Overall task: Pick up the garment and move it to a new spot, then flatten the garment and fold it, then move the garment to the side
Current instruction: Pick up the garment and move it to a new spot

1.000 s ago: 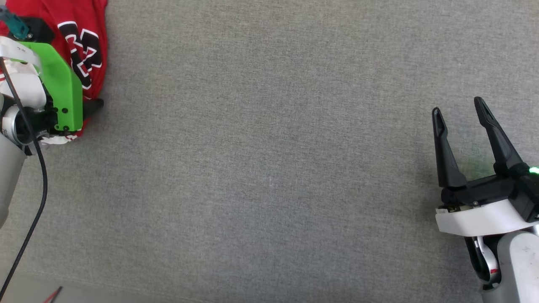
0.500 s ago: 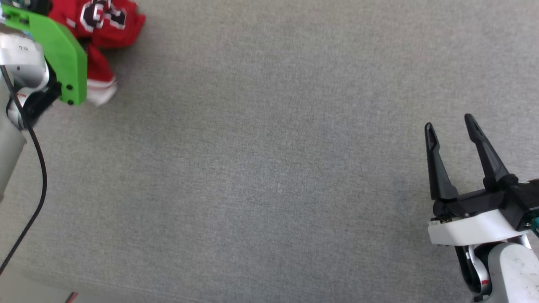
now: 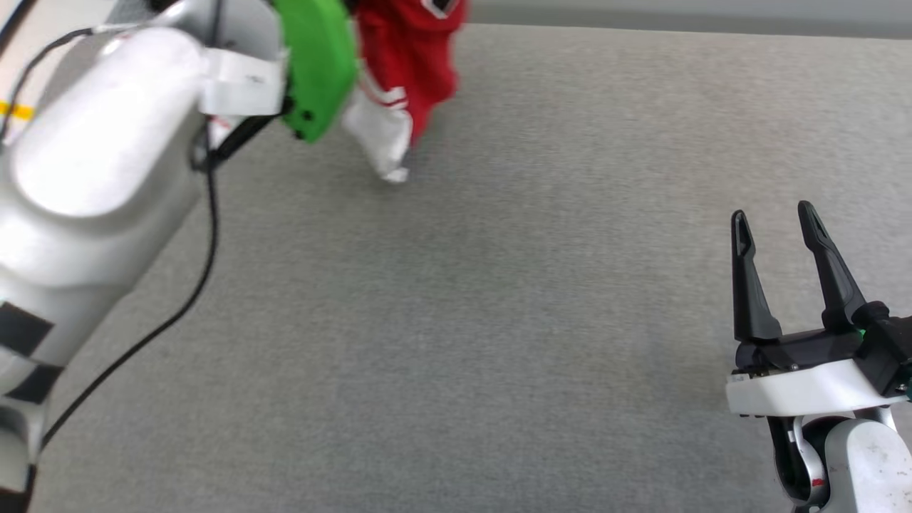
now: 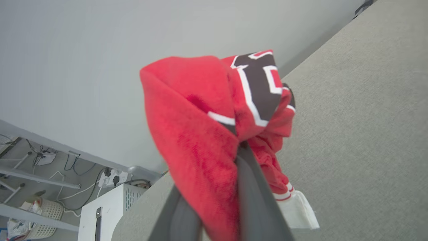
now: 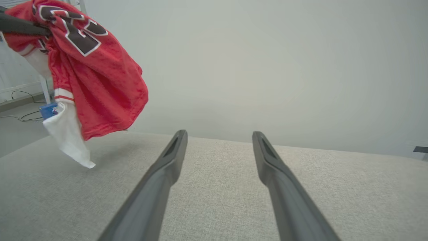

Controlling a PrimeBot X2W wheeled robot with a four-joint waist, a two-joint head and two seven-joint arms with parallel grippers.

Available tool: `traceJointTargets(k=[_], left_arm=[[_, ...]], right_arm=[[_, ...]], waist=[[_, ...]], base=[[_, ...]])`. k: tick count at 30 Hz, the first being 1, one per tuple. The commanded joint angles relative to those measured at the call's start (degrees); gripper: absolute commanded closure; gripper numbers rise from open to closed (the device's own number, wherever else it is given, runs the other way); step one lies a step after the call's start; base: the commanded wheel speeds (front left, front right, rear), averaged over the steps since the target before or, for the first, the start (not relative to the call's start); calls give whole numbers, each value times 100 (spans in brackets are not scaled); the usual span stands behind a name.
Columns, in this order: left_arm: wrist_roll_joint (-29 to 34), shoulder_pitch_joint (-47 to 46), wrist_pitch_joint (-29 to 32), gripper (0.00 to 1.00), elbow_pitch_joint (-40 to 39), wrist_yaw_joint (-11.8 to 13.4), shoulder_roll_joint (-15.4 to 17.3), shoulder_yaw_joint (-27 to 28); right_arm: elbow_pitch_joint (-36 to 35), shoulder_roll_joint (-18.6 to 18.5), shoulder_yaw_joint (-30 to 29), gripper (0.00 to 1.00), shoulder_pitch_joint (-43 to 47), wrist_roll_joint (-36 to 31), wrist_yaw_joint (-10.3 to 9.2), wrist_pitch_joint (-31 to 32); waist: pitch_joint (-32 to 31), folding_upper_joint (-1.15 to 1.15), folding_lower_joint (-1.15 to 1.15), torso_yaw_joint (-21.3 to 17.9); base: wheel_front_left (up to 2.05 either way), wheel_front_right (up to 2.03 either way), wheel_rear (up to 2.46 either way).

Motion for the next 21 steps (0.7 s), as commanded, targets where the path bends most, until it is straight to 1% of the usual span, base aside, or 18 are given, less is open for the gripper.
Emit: traceJointTargets(k=[1,6,10,14,19,21], left_arm=[[52,-170,-67,100,-35,-15,-122,-47],[128,-317,-242,100,-46,-15,-634,-422],[241,-196,-502,100,107,-15,-1045,-808],[262,244,-748,100,460,-15,-1495,-1188],[288,1018,-1004,100,972,-15,-2065,-1475],[304,1364,-1001,100,1091,-15,-2273,-1548]], right_arm=[[-26,19,-11,0,12,38,-6,-34],[-57,73,-107,0,8,40,-6,-34],[-109,94,-245,0,19,43,-6,-34],[-135,102,-347,0,22,89,-6,-34],[-156,103,-418,0,7,163,-6,-34],[-157,104,-439,0,-2,173,-6,-34]], waist=[[-4,0,0,-441],[84,0,0,-868],[193,0,0,-1056],[279,0,0,-1120],[353,0,0,-1127],[375,0,0,-1120]], base=[[0,0,0],[0,0,0],[0,0,0],[0,0,0],[0,0,0],[0,0,0]])
